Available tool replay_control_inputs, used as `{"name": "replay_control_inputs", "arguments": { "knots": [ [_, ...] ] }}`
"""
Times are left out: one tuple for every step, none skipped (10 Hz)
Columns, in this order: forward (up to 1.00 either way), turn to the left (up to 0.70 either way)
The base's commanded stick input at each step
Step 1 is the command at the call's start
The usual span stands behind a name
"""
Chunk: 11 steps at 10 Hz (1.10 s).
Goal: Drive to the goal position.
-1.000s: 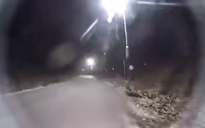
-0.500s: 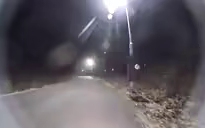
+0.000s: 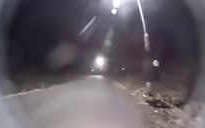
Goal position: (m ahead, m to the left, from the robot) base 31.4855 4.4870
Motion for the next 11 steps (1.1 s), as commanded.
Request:
{"name": "replay_control_inputs", "arguments": {
  "knots": [
    [1.0, 0.0],
    [1.0, 0.0],
    [1.0, 0.0],
    [1.0, 0.0],
    [1.0, 0.0],
    [1.0, 0.0],
    [1.0, 0.0],
    [1.0, 0.0],
    [1.0, 0.0],
    [1.0, 0.0],
    [1.0, 0.0]
  ]
}}
